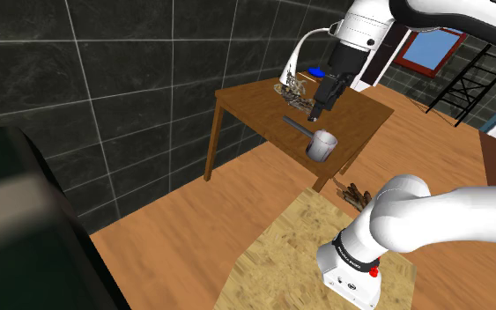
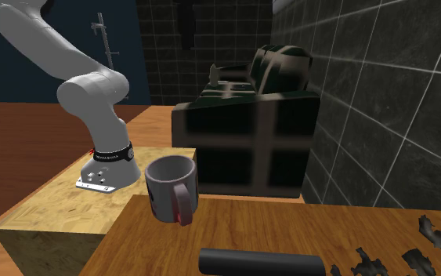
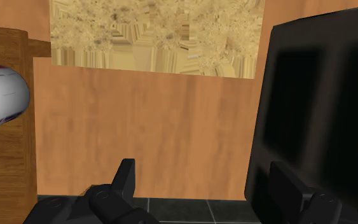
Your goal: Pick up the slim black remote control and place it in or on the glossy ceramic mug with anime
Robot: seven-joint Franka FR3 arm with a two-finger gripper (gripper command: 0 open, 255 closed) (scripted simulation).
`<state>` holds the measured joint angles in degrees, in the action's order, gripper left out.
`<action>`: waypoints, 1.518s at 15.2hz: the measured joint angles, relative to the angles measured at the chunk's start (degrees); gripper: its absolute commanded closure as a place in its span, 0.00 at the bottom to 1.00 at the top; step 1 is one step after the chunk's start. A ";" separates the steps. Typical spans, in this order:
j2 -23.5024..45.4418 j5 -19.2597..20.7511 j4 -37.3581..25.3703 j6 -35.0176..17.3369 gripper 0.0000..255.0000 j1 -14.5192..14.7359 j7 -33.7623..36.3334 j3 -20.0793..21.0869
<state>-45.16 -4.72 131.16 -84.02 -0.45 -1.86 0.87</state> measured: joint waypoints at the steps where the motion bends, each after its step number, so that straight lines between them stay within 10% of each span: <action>1: 0.00 0.00 0.00 0.00 0.00 0.00 0.00 0.00; 23: 23.62 8.46 1.30 -25.10 0.00 -6.97 -20.83 -20.66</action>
<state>-21.54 3.74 132.46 -109.12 -7.41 -22.69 -19.79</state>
